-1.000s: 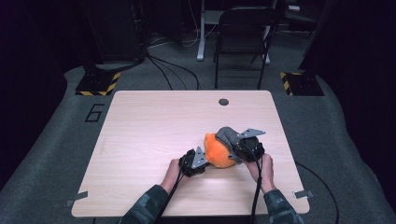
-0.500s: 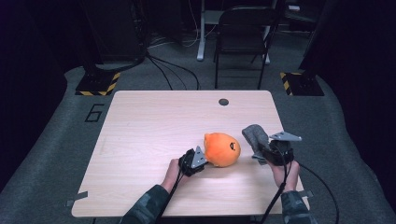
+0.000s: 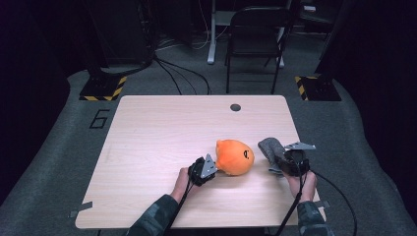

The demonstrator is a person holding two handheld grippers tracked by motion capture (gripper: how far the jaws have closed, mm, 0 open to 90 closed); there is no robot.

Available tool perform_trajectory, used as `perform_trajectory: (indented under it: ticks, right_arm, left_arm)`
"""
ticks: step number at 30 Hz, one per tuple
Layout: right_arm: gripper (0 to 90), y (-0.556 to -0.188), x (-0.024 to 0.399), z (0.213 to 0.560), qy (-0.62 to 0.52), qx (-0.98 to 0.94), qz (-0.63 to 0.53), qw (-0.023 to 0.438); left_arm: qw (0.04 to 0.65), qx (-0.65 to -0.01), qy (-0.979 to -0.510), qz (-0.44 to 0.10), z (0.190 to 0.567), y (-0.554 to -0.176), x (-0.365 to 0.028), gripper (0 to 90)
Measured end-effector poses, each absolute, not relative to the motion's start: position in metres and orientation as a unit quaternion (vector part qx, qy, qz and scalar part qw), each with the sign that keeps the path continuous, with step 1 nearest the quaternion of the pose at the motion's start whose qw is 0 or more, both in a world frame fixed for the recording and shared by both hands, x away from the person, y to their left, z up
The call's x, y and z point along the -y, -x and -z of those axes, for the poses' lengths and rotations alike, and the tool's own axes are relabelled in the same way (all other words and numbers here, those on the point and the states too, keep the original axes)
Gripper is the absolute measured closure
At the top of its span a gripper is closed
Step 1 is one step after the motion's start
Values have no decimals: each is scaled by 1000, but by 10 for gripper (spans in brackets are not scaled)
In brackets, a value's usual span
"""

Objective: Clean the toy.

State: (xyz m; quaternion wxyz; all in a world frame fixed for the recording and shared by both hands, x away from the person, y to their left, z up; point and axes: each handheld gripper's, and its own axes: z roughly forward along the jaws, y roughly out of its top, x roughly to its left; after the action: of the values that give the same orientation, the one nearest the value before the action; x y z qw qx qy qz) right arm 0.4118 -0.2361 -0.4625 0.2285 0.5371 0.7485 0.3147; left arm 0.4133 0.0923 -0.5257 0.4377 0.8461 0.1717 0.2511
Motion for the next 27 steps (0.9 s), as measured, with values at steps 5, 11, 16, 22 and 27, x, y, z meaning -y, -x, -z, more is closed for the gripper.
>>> perform_trajectory:
  ticks: [5, 11, 16, 22, 27]
  right_arm:
    - [746, -413, 240, 463, -544, -742, -316, 229]
    - [746, -413, 245, 461, -546, -740, -318, 232]
    - [746, -411, 247, 458, -544, -738, -321, 237]
    - [746, -410, 246, 454, -541, -736, -327, 243]
    - [746, -410, 245, 453, -542, -734, -328, 243]
  left_arm:
    - [460, -183, -836, -235, 519, -415, -94, 837]
    - [501, -205, -819, -189, 495, -410, -91, 839]
    - [520, -229, -810, -146, 470, -405, -92, 836]
    - [538, -280, -789, -100, 451, -403, -100, 833]
    - [548, -315, -773, -60, 441, -401, -107, 830]
